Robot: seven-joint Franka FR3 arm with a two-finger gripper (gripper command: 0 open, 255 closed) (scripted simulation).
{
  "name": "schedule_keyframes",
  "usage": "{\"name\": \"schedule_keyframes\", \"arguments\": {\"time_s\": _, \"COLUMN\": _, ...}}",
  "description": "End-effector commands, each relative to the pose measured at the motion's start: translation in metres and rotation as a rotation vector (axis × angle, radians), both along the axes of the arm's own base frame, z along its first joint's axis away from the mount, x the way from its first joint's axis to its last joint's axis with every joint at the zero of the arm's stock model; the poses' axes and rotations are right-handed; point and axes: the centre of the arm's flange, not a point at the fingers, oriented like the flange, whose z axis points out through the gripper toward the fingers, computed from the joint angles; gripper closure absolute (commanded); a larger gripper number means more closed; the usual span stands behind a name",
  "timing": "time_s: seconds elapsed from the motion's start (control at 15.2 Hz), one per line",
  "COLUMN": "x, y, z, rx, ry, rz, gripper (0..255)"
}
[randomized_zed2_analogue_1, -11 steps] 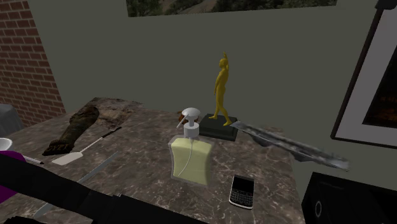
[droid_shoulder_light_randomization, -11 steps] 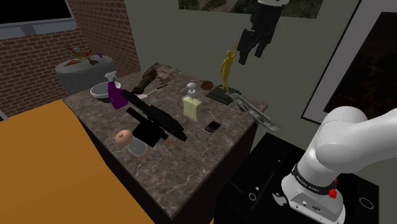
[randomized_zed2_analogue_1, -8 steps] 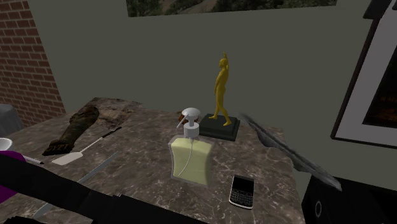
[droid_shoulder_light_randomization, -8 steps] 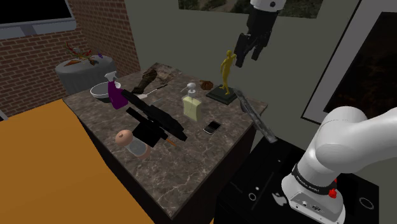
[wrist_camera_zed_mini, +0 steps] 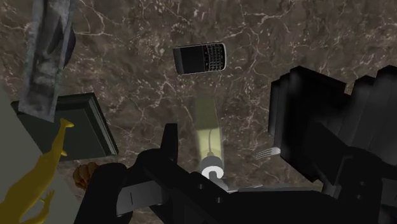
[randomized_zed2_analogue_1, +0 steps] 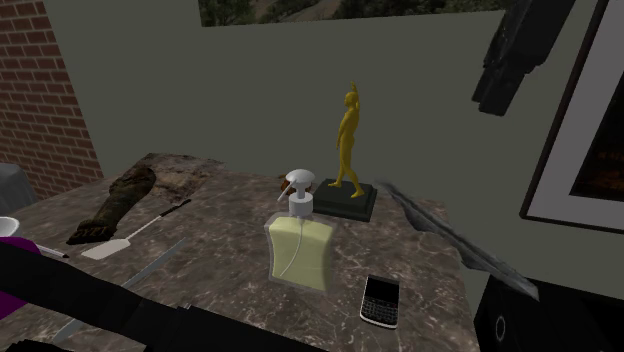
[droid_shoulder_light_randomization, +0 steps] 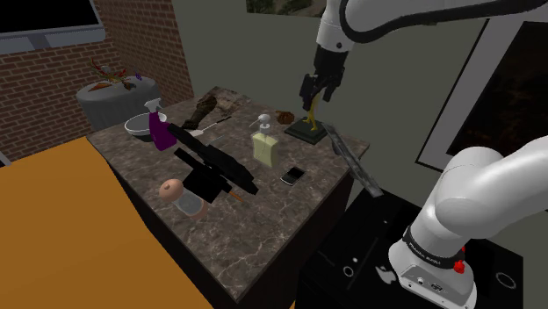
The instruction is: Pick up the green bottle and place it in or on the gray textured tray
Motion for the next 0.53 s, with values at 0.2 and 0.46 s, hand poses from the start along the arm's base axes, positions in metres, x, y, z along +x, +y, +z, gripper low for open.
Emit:
{"name": "schedule_keyframes", "arguments": {"time_s": 0.2, "x": 0.044, "y": -0.007, "z": -0.047, "rx": 0.012, "ry": -0.01, "rz": 0.009, "gripper": 0}}
{"name": "schedule_keyframes", "arguments": {"time_s": 0.46, "x": 0.079, "y": -0.012, "z": -0.085, "rx": 0.021, "ry": -0.016, "rz": 0.016, "gripper": 0}}
